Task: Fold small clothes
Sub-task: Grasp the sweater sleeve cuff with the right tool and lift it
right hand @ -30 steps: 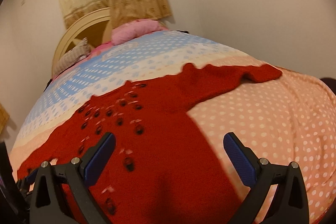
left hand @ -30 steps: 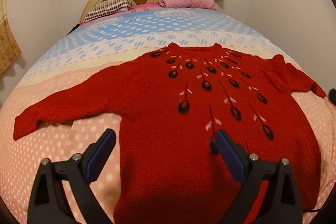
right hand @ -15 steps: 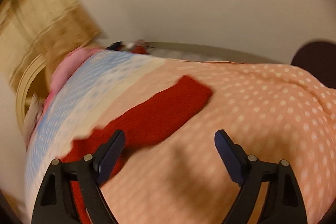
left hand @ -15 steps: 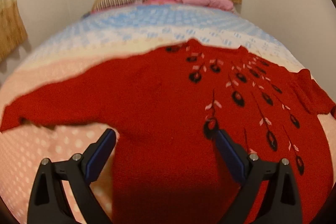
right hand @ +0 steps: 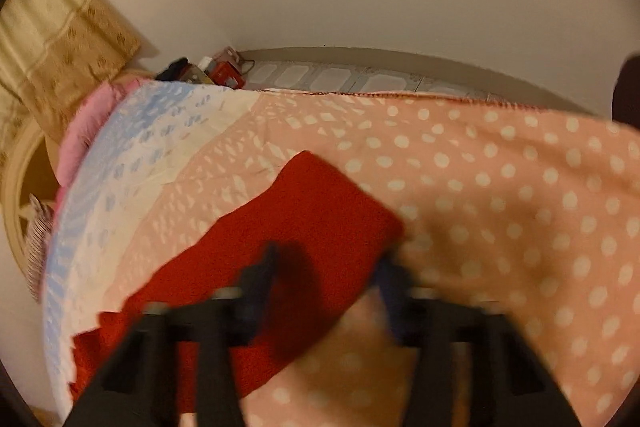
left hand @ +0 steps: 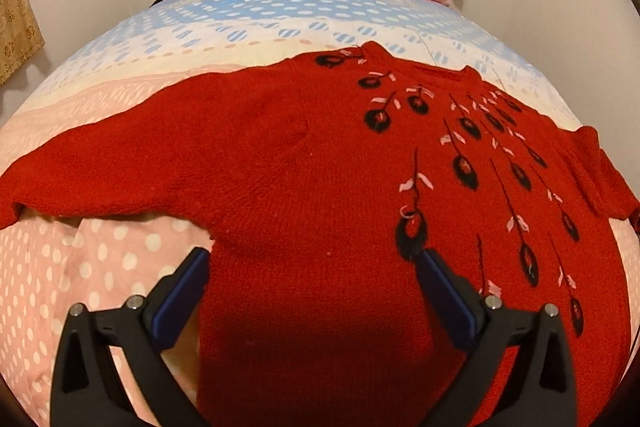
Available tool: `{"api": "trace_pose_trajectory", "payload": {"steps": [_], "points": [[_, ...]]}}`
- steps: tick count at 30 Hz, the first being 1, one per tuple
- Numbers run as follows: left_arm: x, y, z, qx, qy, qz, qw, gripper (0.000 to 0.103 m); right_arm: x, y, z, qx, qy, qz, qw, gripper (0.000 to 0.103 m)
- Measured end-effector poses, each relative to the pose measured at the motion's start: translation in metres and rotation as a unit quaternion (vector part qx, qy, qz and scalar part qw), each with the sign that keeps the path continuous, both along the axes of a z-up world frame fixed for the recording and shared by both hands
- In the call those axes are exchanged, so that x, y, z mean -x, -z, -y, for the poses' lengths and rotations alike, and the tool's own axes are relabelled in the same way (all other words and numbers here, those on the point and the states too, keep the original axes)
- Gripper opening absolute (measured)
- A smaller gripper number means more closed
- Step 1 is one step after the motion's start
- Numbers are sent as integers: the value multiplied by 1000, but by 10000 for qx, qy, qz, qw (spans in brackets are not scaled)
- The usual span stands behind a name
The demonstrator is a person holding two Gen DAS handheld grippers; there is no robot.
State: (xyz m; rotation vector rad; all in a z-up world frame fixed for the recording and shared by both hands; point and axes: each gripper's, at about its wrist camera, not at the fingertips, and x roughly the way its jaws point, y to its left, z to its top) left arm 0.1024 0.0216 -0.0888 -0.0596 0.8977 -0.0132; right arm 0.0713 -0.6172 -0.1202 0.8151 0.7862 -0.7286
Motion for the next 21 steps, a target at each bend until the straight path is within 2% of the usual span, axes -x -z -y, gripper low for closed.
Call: {"api": "trace_pose_trajectory", "payload": {"steps": [1,4,8,13,16,21], "points": [[0,0,0,12,1,0,10000,103,1,0,3,-30,-81,14,10000,7],[-1,0,0,24,3,-4,10000,103,18,-9,12,-111,75,299,9995,6],[-2,1,0,26,6,-3,10000,103,35,-51,16,581,166,356,9975,5],[-1,0,0,64,8,4,10000,103,44,-102,11,913,187,725,9930,5],[-1,0,-1,85,11,8,10000,103,33,-130,-15,1079,-217,952,9893,5],[1,-1,-4,234,16,56,9997,103,-4,-172,-98,1232,-1235,1327,9757,5]]}}
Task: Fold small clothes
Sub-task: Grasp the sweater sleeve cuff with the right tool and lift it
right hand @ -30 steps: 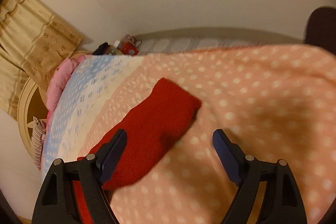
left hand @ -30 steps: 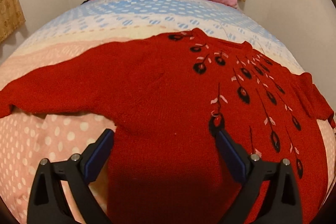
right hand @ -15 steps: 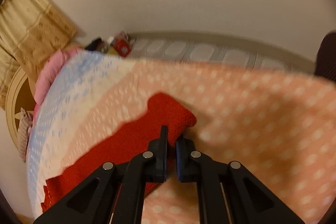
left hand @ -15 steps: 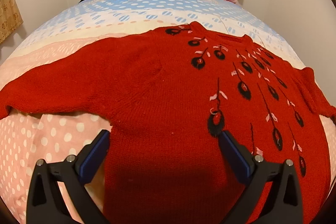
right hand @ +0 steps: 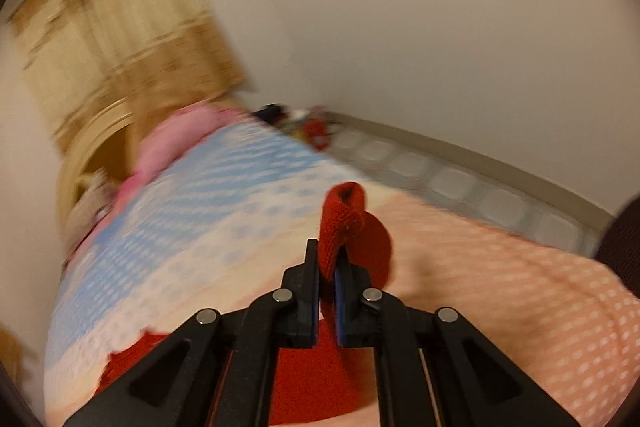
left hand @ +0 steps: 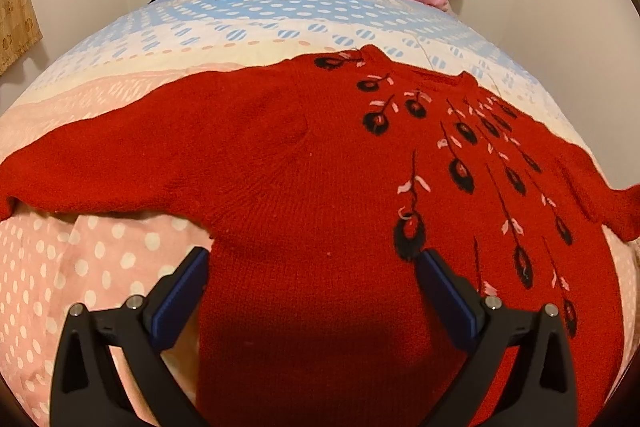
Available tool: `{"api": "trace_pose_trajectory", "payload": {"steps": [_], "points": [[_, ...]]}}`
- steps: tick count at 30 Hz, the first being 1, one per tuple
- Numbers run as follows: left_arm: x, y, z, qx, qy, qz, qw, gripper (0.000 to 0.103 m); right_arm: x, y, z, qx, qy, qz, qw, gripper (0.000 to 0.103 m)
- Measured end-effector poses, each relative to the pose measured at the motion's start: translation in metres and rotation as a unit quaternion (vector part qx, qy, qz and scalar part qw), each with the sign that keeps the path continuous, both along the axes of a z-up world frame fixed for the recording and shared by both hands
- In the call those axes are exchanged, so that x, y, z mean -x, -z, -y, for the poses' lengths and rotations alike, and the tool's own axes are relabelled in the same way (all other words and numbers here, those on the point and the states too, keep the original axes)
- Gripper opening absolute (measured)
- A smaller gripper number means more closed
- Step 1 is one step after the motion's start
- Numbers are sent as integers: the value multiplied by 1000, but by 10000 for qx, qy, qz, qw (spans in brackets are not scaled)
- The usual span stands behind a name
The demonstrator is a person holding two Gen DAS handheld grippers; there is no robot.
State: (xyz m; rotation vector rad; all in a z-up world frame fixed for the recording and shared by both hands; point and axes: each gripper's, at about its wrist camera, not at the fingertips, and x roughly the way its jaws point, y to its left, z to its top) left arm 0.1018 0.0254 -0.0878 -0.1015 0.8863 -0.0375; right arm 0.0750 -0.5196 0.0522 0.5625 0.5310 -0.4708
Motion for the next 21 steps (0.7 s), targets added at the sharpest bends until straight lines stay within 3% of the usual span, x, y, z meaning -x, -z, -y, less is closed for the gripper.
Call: {"api": "trace_pose_trajectory", "payload": {"steps": [6,11,14,21], "points": [[10,-9,-14,482,77,137,9987,103,-50,-25,-119,101,-1316,160,9911,5],[21,-19,-38,846,134,58,9963,103,-84,-22,-224,251,-2132,167,9765,5],[25,-29,-59,838,-38,180,9963,103,-110,-4,-285,308,-2531,94,9669,5],[29,-49,-117,466,-716,673,9941,103,-140,57,-383,-67,-3123,-257,9496,5]]}}
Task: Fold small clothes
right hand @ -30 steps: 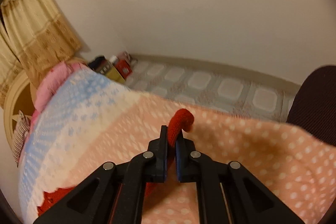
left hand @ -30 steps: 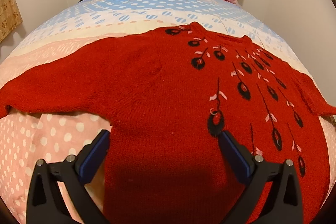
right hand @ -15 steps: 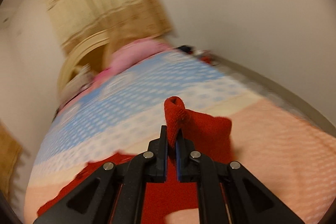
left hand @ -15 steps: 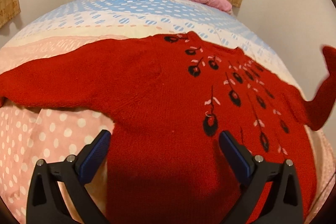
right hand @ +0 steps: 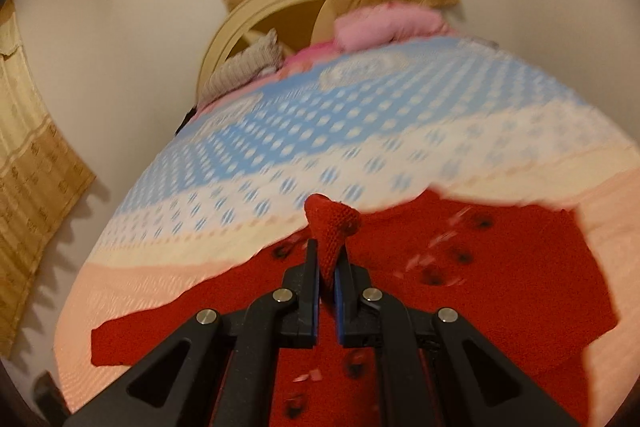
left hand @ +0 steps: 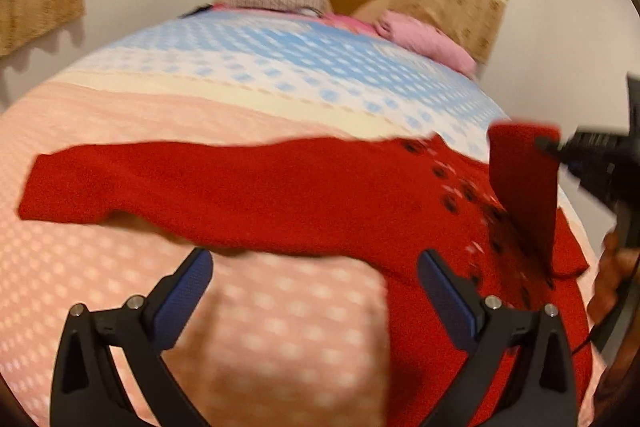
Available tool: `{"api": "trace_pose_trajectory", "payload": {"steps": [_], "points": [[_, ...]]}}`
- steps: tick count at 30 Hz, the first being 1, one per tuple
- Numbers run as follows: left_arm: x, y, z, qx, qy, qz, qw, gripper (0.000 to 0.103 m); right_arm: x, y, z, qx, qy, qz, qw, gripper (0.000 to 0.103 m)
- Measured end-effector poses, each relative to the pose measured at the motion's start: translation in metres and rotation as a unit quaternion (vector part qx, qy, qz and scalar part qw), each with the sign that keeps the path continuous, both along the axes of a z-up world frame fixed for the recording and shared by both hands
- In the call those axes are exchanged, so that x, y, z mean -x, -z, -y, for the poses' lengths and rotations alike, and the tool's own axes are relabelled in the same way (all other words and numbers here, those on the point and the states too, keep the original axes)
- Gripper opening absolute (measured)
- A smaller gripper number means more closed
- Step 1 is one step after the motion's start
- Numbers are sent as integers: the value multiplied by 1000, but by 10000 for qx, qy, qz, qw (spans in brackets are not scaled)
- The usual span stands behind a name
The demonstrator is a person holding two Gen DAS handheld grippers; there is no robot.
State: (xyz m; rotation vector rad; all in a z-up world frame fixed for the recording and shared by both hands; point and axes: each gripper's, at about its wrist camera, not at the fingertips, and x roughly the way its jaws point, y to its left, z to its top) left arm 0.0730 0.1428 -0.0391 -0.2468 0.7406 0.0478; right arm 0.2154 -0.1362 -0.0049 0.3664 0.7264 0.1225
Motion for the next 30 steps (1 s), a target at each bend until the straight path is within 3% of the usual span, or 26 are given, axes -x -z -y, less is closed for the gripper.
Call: {"api": "trace_pose_trajectory", "payload": {"steps": [7,12,16,17,18,19,21,23,27,29,30], "points": [[-5,12,-35,218,-453,-22,9987,103,-11,51,-58,49,-440,-364,9984,5],[-5,17,-43,193,-474,-43,9987,103,-13,76,-86,162,-714,-565,9957,5],[-2,18,-44,121,-427,-50,9990,103,-18,94,-96,-85,-1096,-869,9901,10],[-2,19,-44,133,-416,-51,9990,103,-18,97,-98,-137,-1174,-968,9883,13],[-3,19,-44,145,-404,-52,9991,103,-17,98,-98,-238,-1285,-991,9865,27],[-3,20,-43,143,-403,-56,9991,103,-15,96,-98,-385,-1401,-988,9844,48],[-4,20,-42,127,-401,-64,9991,103,-8,89,-95,-917,-1775,-1005,9747,60],[-3,20,-40,126,-396,-76,9991,103,0,79,-93,-1041,-1959,-924,9707,60],[0,16,-36,112,-374,-38,9992,103,8,59,-71,-784,-1309,-472,9872,60],[2,13,-32,37,-346,2,9994,103,-1,62,-65,-596,-975,-590,9917,51],[3,12,-31,9,-342,9,9994,103,-11,66,-65,-387,-774,-682,9939,41]]}}
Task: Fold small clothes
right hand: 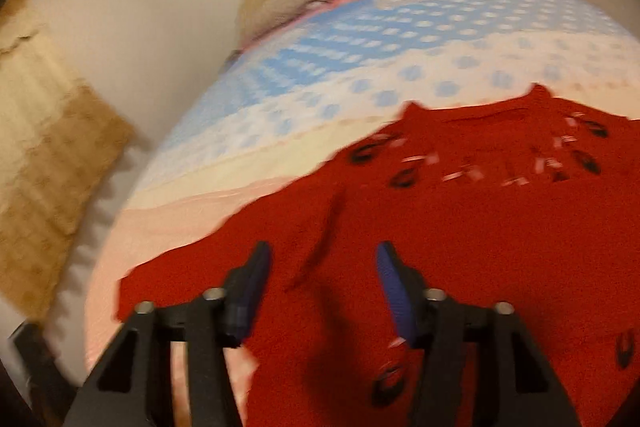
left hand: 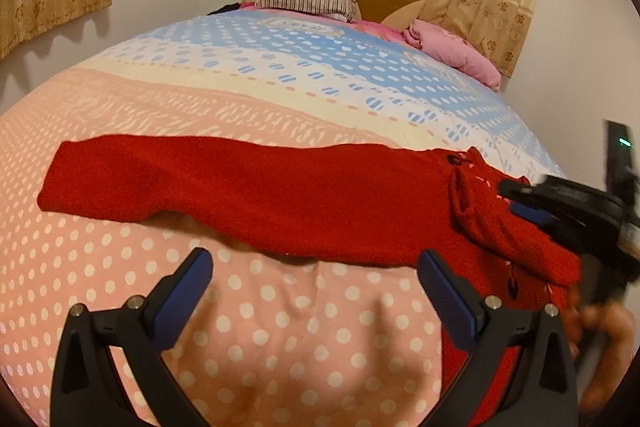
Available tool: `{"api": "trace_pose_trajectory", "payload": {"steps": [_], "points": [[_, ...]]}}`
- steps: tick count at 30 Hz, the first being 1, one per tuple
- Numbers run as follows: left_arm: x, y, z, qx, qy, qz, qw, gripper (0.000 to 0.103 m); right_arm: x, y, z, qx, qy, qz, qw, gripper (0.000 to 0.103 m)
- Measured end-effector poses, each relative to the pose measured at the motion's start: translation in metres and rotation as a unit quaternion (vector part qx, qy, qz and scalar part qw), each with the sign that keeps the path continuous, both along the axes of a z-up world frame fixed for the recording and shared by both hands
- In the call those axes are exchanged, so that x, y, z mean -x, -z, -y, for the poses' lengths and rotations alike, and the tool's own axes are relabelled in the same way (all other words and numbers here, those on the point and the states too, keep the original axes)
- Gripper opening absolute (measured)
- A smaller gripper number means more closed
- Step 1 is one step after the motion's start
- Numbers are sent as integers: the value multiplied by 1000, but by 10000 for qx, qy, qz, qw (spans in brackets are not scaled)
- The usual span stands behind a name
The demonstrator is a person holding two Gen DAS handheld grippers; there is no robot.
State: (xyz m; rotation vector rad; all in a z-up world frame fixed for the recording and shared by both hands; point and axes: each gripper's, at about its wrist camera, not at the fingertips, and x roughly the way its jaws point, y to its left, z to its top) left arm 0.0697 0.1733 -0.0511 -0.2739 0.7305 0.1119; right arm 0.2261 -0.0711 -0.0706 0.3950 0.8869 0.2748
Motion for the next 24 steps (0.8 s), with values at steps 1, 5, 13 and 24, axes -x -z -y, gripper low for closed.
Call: {"api": "trace_pose_trajectory", "payload": {"steps": [1,5,13,24], "points": [[1,-1,1,-29,16,-4,10000,103,-6,3,-2,141,90,-40,9999,40],[3,-5,1,-178,-18,0,9998,103,-36,33,-22,228,18,-518,9984,40],[-1,-2,-5,-303,-121,-50,9995,103,-14,20,-55,722,-1073,-102,9915,42],[10,12,-88,-232,-1513,-64,9882,103,55,7,57,1636,533,40,9851,53]]}}
